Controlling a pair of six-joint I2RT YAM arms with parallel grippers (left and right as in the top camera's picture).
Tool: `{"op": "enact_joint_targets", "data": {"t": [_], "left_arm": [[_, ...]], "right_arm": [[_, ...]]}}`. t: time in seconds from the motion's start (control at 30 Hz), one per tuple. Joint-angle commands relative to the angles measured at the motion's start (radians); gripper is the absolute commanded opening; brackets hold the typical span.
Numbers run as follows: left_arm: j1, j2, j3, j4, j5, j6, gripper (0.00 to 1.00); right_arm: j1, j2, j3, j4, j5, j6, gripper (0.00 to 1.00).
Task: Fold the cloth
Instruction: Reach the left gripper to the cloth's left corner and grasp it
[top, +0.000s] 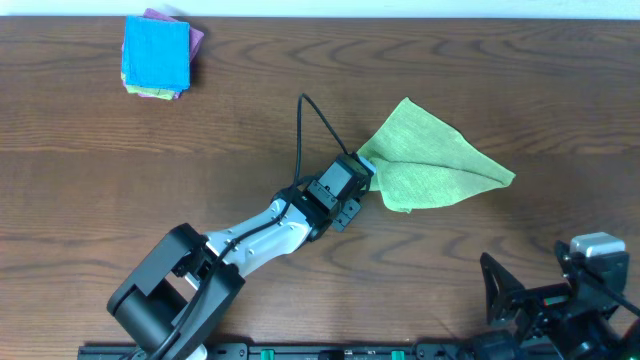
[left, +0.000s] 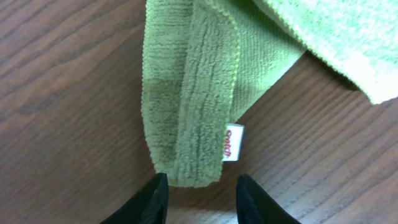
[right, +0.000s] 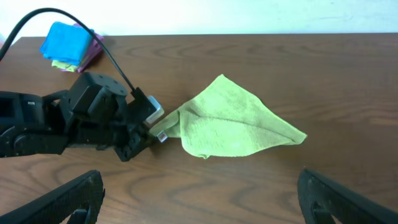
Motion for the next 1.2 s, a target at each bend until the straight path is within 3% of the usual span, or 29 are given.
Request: {"op": "enact_joint_targets", "data": {"t": [0.0, 0.23, 0.3, 0.73, 0.9, 1.17], "left_arm": [[-0.001, 0.015, 0.022, 0.006, 0.020, 0.011, 0.30], [-0.001, 0.044, 0.022, 0.010, 0.023, 0.007, 0.14], [-0.001, 0.045, 0.022, 0.012, 0.023, 0.006, 0.05], [-0.001, 0.038, 0.026, -0.045, -0.033, 0.002, 0.05], [-0.001, -0.043, 0.048, -0.091, -0.034, -0.090, 0.05], [0.004, -0.007, 0.048, 0.040, -0.017, -0.203, 0.05]], "right_arm": [[0.010, -0.002, -0.002, 0.008, 0.007, -0.013, 0.99], [0.010, -0.002, -0.002, 0.011, 0.007, -0.013, 0.99], [0.010, -0.002, -0.002, 0.011, 0.007, -0.013, 0.99], [0.010, -0.002, -0.002, 0.012, 0.007, -0.013, 0.99], [0.010, -0.002, -0.002, 0.010, 0.006, -0.013, 0.99], [0.010, -0.002, -0.003, 0.011, 0.007, -0.013, 0.99]]}}
